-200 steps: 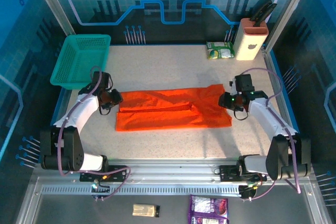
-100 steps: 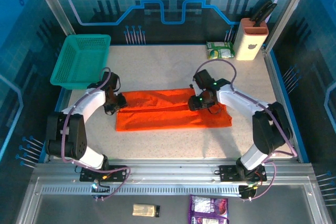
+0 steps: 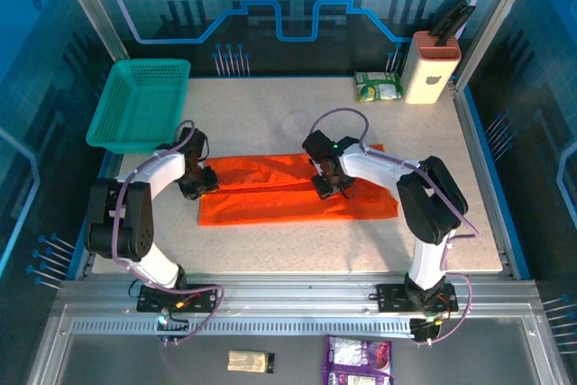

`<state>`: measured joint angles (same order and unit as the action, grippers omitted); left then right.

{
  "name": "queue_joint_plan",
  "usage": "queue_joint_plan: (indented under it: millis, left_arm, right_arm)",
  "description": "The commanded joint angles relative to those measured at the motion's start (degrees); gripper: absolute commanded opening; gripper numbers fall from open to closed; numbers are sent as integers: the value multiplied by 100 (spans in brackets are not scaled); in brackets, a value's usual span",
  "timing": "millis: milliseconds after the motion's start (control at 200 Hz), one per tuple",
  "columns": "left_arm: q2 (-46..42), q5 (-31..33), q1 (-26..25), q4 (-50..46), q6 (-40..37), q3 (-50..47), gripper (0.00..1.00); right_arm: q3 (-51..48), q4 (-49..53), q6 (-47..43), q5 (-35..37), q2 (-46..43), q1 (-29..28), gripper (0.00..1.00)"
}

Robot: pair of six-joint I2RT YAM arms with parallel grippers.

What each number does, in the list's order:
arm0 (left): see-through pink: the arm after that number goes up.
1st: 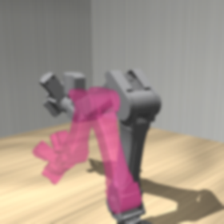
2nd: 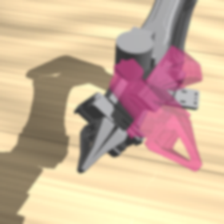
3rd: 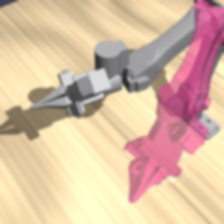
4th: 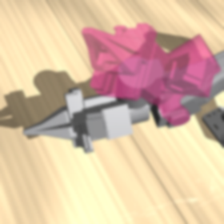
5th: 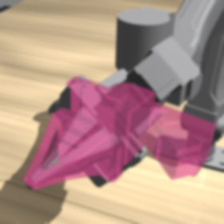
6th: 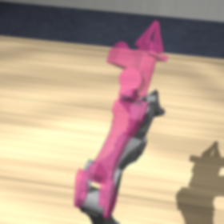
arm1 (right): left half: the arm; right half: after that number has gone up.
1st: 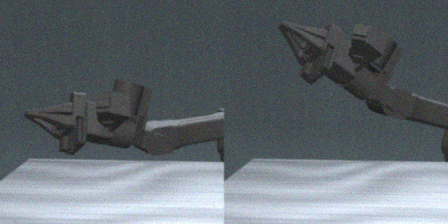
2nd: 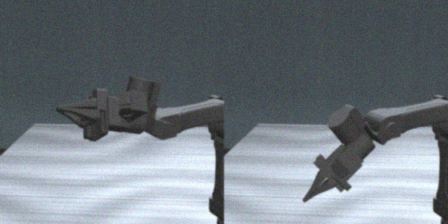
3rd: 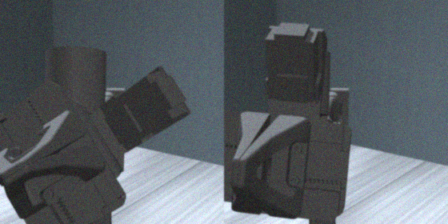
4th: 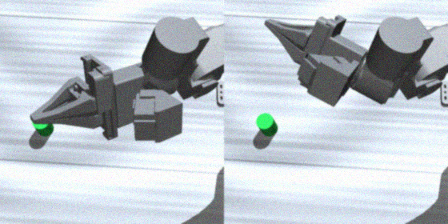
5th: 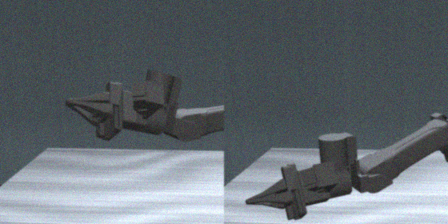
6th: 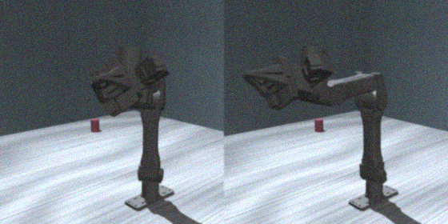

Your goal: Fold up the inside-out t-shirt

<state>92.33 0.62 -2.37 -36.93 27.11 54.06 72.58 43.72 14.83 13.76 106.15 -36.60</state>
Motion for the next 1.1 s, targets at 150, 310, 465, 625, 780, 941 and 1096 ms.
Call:
queue_joint_plan:
  millis: [150,310,465,625,780,941,1096]
  left_arm:
    - [288,43,61,107,5,194,12]
    - [133,224,61,79,-1,349,2]
    - [-38,446,62,-36,-95,507,0]
    - [-60,487,79,-113,-163,549,0]
    - [102,433,88,-110,-189,466,2]
    - [257,247,88,-102,-184,399,13]
    - [-115,154,88,-149,-162,422,27]
  right_arm:
    - [149,170,11,370,126,-113,12]
    - [160,441,2,356,-264,-111,0]
    - [143,734,-50,265,-603,-111,0]
    - [176,1025,-94,48,-777,-115,0]
    - [126,1071,-206,-242,-700,-111,0]
    - [129,1052,-280,-635,-451,-77,13]
    - [75,858,-138,-1104,-819,164,35]
